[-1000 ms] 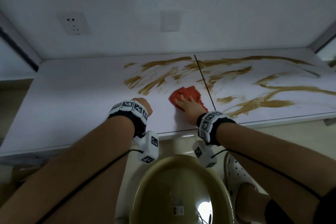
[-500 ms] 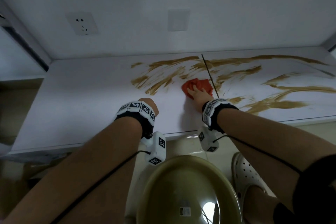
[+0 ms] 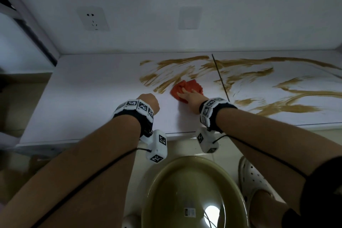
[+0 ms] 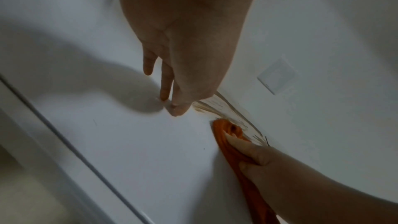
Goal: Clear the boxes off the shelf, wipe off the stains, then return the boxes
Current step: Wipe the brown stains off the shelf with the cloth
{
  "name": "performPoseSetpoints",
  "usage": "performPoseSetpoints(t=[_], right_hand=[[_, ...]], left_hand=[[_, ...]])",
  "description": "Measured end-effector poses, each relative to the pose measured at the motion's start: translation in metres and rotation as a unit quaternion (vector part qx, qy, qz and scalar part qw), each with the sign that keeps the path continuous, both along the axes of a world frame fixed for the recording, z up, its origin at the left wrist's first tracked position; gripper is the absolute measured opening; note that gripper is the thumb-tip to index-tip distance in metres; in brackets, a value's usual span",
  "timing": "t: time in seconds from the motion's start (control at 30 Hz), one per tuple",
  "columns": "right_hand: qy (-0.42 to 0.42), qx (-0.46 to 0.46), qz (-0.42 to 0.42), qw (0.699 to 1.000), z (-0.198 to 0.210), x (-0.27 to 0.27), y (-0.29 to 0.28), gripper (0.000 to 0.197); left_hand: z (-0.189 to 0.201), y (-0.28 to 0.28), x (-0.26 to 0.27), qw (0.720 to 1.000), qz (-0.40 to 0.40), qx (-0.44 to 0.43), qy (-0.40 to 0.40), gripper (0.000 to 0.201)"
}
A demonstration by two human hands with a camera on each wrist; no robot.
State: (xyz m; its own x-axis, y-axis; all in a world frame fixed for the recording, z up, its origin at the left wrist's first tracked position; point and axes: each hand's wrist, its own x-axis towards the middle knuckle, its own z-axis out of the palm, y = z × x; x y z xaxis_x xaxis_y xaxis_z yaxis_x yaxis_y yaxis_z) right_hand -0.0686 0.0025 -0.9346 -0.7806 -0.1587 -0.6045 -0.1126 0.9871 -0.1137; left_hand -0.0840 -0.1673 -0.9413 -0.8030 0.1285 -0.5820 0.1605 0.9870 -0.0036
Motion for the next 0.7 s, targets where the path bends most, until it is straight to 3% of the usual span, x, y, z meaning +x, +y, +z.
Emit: performPoseSetpoints(t=[0.07,0.2,0.5,0.7], right_hand=[[-0.003,0.018,-0.025,1.0,0.007,-0.009,0.01,0.07],[0.008,0.051,-0.034,0.998,0.008,0.0,0.015,0.068],[-0.03,0.015,0.104,0.994,-0.004,0.017,-0.052,0.078],[-0.024,0.03,0.106,0.994,-0.006,-0.01,-0.071,0.085]], left_hand=[[0.003,-0.003,-0.001,1.0,-0.006,0.016,0.022,0.025],[-0.002,-0.015,-0.012,0.995,0.039,0.059,0.066,0.039],[0.0,-0.052,-0.002,0.991,0.1,0.043,0.074,0.036],[-0.004,-0.064,0.004,0.989,0.127,0.029,0.069,0.033]])
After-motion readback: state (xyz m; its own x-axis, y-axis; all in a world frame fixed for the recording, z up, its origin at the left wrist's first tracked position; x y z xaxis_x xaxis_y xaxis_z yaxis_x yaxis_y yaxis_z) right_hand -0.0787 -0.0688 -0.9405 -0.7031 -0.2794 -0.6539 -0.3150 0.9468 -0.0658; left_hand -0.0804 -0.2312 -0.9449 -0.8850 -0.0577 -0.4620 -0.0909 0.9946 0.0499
